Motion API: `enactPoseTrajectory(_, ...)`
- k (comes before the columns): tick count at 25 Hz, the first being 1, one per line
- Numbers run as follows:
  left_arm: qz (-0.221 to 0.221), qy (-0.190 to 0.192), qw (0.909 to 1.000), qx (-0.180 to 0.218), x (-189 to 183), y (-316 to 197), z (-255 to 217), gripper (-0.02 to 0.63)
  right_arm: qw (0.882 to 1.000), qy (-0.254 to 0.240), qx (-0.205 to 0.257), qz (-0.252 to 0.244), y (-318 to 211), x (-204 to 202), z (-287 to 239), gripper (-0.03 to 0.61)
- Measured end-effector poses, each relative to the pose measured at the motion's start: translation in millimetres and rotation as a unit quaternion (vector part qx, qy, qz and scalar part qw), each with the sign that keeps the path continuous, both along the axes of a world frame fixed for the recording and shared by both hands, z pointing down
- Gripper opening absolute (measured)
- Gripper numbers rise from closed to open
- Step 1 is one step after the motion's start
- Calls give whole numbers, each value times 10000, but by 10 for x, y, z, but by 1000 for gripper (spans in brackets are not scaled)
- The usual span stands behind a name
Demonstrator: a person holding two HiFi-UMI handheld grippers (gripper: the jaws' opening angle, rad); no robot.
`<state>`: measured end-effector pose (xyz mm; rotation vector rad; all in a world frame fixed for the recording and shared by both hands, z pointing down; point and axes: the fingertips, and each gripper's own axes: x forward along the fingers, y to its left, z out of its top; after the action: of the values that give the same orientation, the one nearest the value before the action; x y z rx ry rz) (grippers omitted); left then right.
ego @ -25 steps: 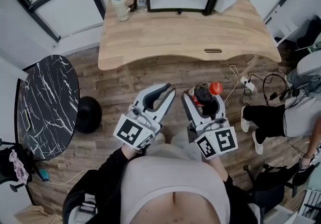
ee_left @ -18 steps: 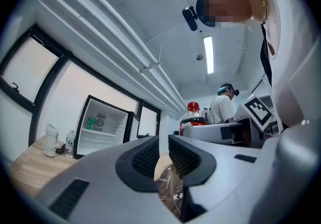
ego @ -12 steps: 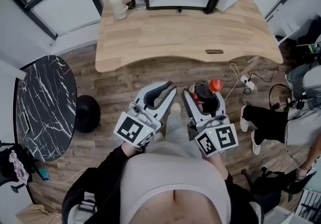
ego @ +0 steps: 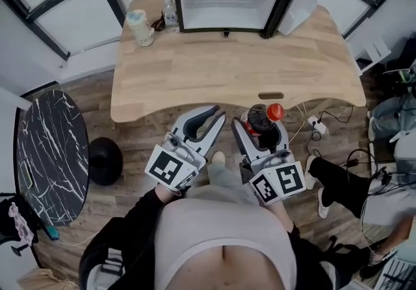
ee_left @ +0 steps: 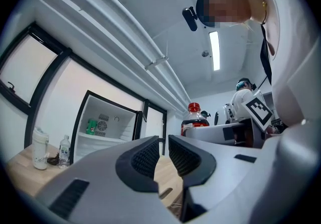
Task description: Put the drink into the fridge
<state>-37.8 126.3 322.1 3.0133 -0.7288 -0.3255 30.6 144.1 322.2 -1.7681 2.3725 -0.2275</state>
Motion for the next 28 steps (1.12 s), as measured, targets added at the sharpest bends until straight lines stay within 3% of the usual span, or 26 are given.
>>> enactPoseTrajectory(11, -443, 9, 9990, 61, 536, -892, -134, 63, 9993, 20, 69, -373, -949, 596, -137, 325)
enactPoseTrajectory(28, -650, -78, 9978, -42, 617, -1255, -114, 63, 9972, -182, -83, -718, -1349, 610, -63, 325)
